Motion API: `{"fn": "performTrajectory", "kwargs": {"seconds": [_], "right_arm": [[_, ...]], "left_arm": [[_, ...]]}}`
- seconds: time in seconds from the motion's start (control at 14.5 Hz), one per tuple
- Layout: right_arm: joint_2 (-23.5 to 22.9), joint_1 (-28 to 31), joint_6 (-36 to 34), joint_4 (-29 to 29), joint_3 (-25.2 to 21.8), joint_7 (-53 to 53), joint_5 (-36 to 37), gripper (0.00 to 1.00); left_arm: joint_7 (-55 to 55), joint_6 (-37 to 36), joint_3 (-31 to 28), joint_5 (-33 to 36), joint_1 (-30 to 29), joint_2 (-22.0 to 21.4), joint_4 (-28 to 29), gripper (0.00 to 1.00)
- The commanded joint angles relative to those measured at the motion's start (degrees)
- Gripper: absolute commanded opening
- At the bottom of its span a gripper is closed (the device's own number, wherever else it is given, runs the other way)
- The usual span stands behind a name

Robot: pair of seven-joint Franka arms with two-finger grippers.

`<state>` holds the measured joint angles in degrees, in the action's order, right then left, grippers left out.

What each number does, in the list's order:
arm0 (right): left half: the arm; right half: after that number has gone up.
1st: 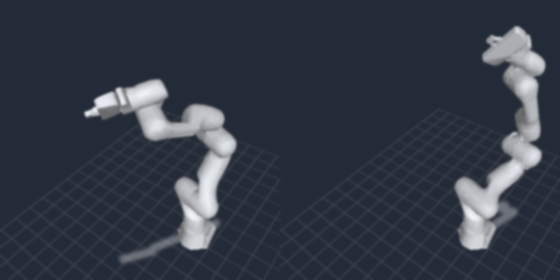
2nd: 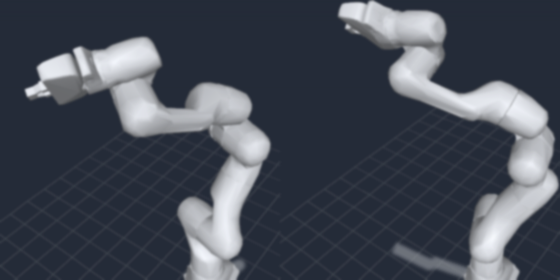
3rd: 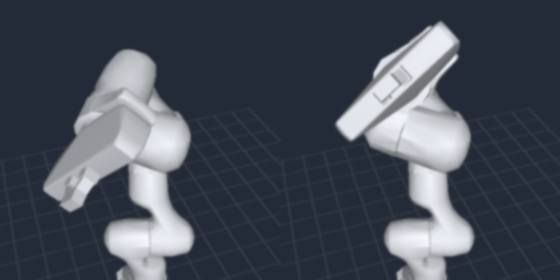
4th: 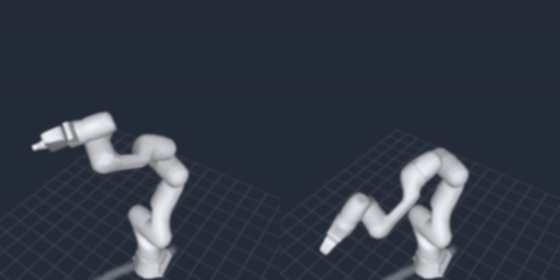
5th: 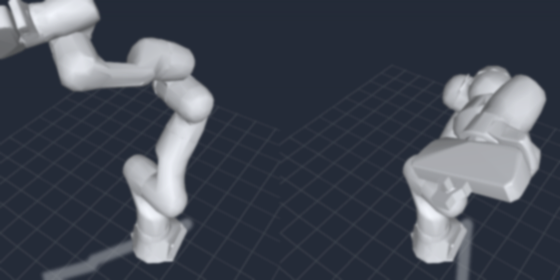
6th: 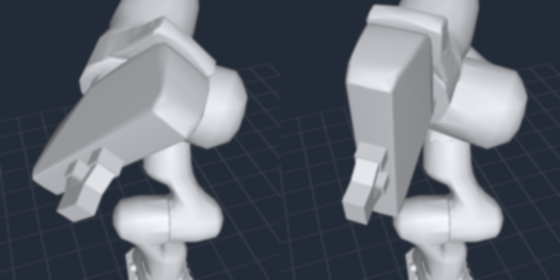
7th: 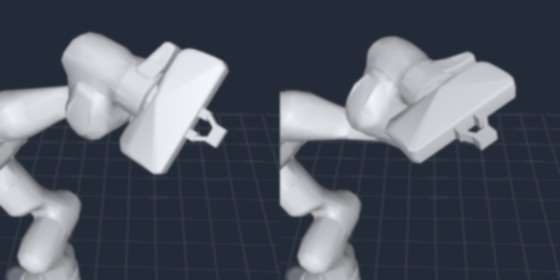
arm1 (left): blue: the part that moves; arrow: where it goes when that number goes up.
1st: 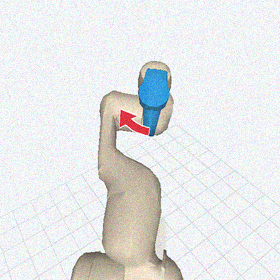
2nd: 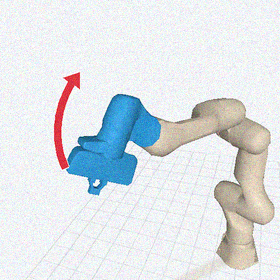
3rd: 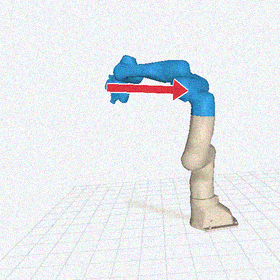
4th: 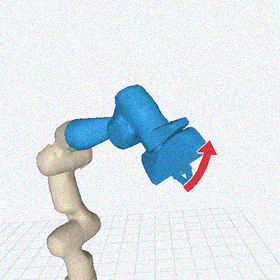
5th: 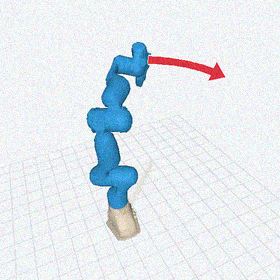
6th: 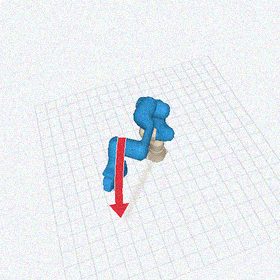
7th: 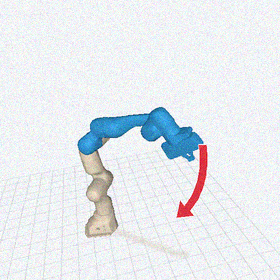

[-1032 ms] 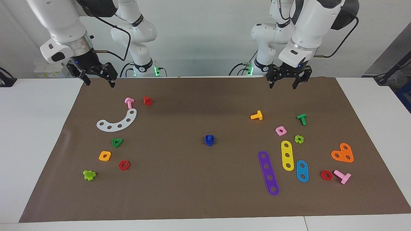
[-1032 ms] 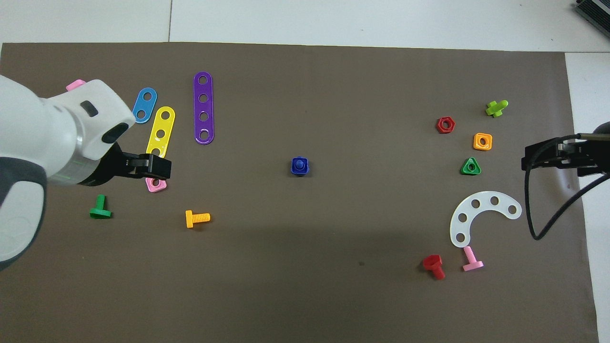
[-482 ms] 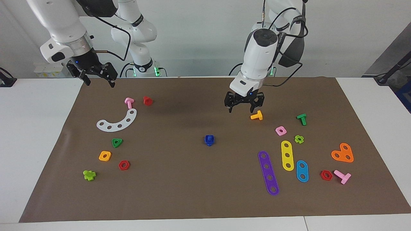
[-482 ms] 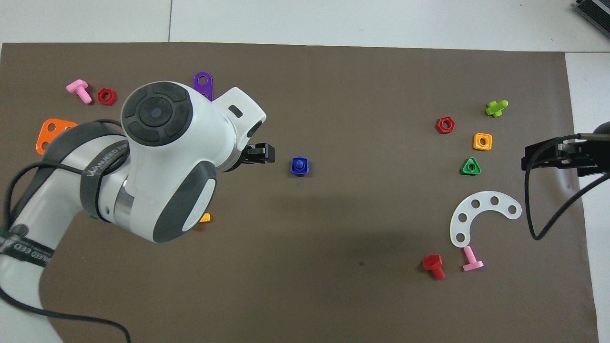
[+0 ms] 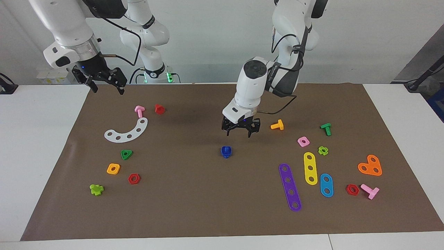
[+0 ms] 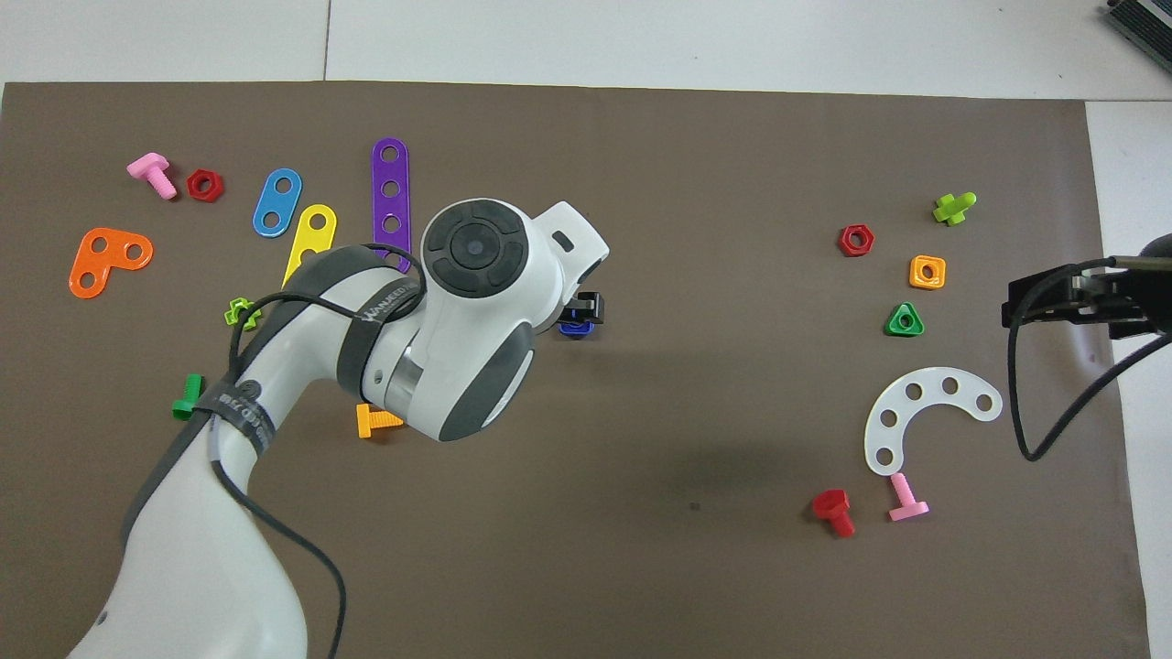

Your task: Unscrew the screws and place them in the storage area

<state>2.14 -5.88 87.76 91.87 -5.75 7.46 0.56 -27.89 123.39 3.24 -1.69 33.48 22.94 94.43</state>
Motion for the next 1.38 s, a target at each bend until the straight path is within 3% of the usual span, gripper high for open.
{"fn": "performTrajectory", "kwargs": {"seconds": [0.0, 0.41, 1.31], "right_arm": [[0.67, 0.17, -0.39, 0.50, 0.12, 0.54, -0.47, 1.00], [0.67, 0.17, -0.39, 0.50, 0.12, 0.54, -0.47, 1.00], [0.67, 0.17, -0.39, 0.50, 0.12, 0.54, -0.47, 1.00]], "left_arm": [[-0.85, 2.54, -1.13, -0.16, 1.85, 4.03, -2.85, 0.94], [-0.68, 7.64, -1.13, 1.87, 1.85, 5.80, -0.66, 0.89], [-0.76, 9.94, -1.13, 3.54, 1.85, 9.14, -0.83, 0.80]]}}
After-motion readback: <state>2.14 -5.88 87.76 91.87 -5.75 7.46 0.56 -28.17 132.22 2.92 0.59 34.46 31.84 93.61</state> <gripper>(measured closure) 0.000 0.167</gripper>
